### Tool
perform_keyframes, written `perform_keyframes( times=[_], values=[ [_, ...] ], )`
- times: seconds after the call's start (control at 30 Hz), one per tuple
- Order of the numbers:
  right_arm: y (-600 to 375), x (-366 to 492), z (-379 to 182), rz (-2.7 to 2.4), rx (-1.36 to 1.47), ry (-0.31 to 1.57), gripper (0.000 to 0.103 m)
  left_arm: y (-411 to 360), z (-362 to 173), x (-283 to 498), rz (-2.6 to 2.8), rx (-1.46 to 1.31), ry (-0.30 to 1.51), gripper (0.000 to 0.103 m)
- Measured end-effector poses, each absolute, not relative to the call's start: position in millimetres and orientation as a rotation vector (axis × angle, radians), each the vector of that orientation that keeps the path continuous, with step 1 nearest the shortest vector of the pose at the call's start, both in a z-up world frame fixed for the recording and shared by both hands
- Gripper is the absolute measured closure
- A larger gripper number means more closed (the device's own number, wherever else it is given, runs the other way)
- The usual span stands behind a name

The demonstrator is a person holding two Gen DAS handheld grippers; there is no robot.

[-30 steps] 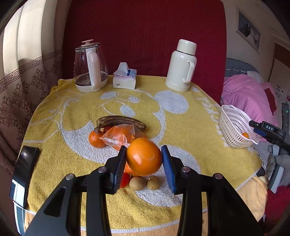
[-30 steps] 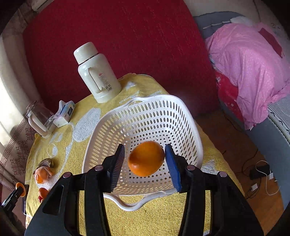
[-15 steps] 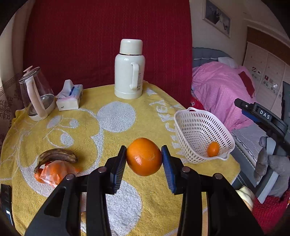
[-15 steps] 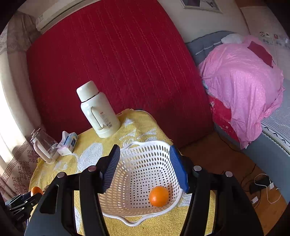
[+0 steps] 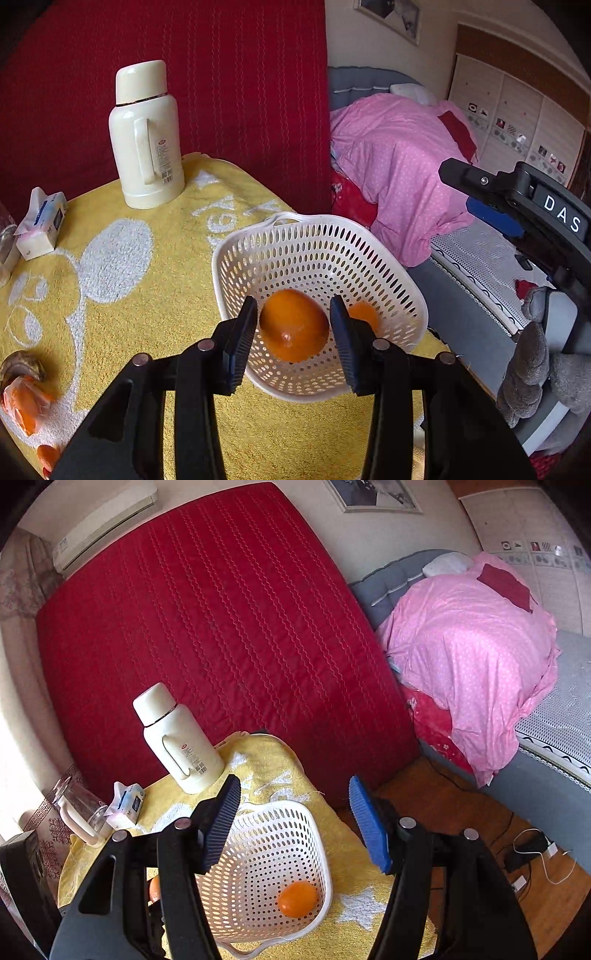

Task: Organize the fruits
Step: 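Lower the orange into the white basket and open the left tool, then move the left tool back over the plastic bag of oranges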

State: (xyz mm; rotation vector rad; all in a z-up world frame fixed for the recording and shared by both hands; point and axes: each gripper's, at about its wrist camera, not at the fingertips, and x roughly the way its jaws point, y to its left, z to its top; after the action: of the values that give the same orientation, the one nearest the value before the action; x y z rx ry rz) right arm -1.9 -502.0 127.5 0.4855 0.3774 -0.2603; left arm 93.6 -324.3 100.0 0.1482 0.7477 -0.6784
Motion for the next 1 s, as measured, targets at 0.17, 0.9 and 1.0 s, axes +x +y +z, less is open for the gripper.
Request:
perform_keyframes(
  times=[0.17,0.9,1.0],
  values=[
    [-497.2,3.7,122.9,-0.252,0.472,0.394,0.040,-314.7,100.8,95.8,-0.671,0.129,0.717,0.020],
    [-470.1,-0.3,129.1,-0.186,0.447,0.368,0.031,-265.1,126.0,72.0,-0.483,0.163,0.556,0.011],
    [-463.5,0.8,129.0,-0.163,0.439,0.370,0.031,-255.9,127.6,68.9,-0.443,0.175,0.529,0.011]
  ],
)
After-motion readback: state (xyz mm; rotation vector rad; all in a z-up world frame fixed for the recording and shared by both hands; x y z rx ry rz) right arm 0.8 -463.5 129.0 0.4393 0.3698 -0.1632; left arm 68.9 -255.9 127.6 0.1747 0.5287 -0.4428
